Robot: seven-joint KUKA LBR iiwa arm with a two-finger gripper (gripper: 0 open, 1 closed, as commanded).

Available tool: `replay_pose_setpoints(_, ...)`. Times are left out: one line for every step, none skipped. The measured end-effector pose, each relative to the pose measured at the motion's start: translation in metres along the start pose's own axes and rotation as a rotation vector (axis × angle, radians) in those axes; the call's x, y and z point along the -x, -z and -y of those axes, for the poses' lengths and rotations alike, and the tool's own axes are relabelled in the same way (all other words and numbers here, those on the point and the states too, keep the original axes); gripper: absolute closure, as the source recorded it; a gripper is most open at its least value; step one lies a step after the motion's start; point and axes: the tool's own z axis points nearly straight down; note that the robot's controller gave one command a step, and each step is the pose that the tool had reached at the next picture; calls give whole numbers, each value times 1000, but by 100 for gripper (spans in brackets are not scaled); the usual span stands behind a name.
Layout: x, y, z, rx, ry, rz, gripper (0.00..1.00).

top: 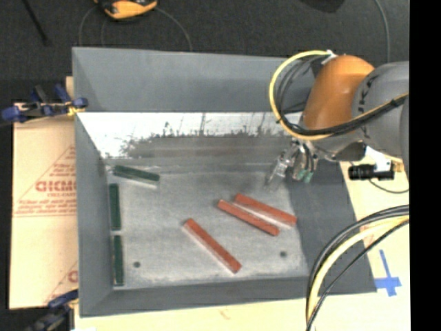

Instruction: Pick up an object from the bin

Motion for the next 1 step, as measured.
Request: replay_pose_setpoints(-27,23,-38,2,-61,4,0)
